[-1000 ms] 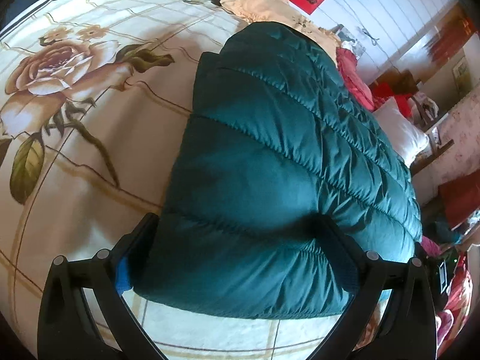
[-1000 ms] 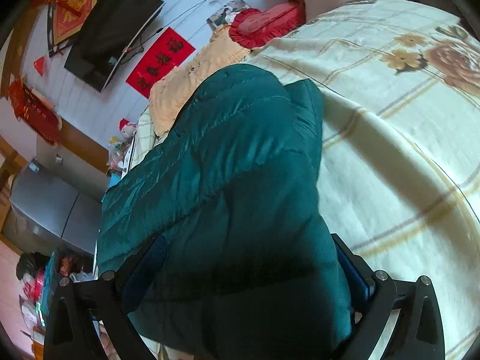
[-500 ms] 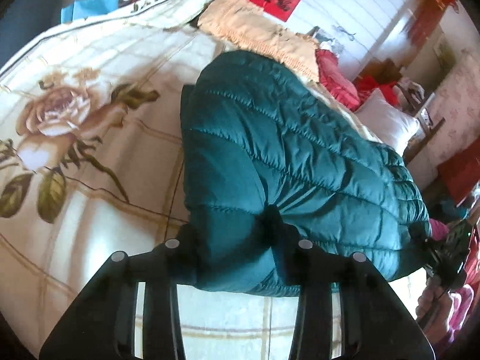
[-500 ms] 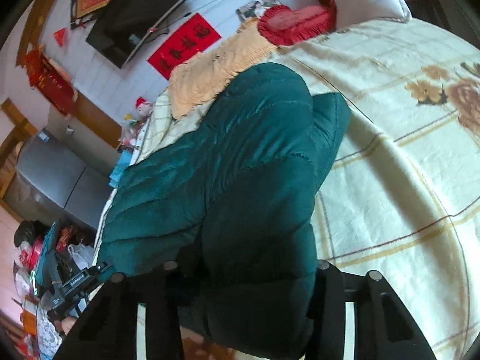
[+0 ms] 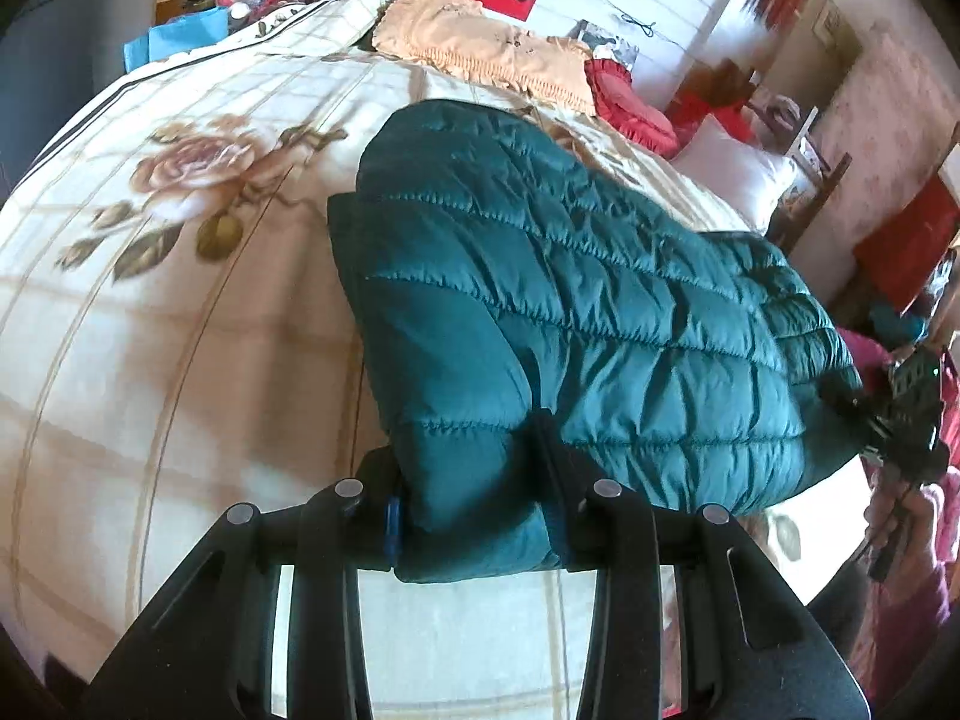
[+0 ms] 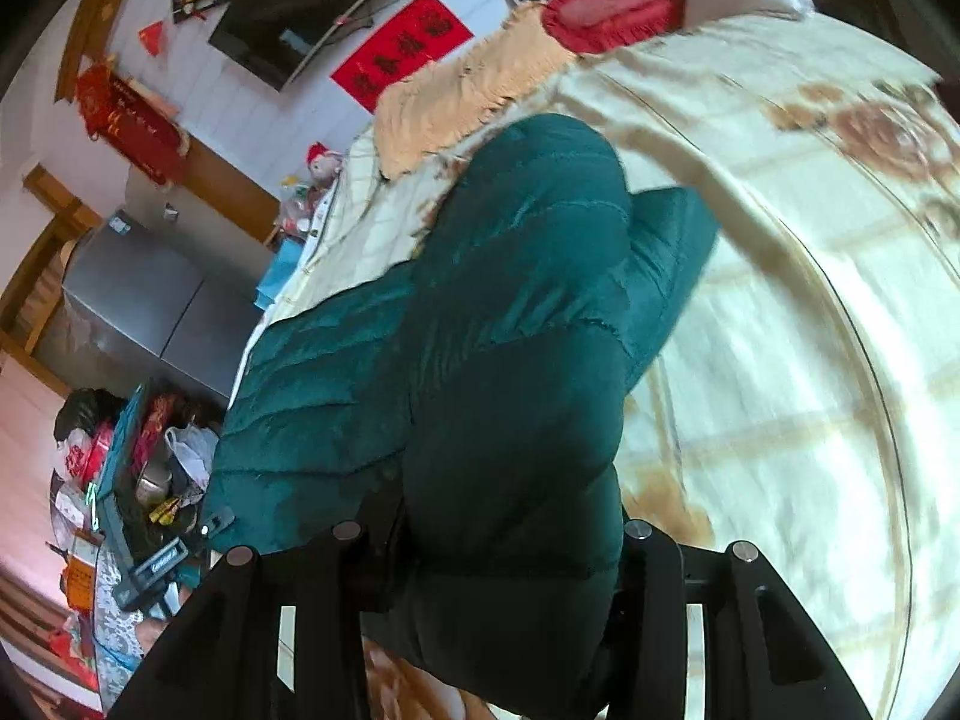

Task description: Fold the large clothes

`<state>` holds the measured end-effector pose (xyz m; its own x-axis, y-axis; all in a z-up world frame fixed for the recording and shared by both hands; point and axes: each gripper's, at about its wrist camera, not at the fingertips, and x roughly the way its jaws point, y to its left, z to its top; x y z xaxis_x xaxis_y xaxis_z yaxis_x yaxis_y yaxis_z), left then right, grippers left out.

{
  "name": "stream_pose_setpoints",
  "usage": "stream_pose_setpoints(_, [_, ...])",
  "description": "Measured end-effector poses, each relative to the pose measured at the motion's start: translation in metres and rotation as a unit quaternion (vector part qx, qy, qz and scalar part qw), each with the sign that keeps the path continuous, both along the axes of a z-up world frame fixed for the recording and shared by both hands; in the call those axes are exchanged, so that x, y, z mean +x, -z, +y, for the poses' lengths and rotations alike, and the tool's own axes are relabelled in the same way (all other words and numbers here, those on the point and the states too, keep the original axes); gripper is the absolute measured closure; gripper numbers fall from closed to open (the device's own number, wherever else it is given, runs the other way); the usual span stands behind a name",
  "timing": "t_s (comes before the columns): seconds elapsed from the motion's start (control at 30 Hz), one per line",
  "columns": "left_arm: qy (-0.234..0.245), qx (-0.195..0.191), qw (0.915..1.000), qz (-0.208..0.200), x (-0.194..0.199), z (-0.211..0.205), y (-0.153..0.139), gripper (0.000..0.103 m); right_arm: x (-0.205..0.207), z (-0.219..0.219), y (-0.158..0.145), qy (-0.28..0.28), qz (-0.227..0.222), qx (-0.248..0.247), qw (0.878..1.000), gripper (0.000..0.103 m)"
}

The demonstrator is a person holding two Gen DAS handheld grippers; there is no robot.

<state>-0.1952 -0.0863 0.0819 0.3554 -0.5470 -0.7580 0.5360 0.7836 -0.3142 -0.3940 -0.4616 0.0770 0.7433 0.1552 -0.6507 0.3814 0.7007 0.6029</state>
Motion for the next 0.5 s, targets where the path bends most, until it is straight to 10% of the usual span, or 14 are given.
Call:
stream_pose_setpoints(0.13, [-0.024,0.023,0.9994,-0.003,-0.006,0.000,0.016,0.058,-0.001,0.003,0.012,0.035,0.078,-0.073,0.994,0.023])
stream_pose_setpoints(0.5, [-0.084,0.068,0.9882,-0.108,-0.040,0.000,-0.026,0.045,-0.012,0.055,-0.057,0.071,0.089,-0.253,0.961,0.020])
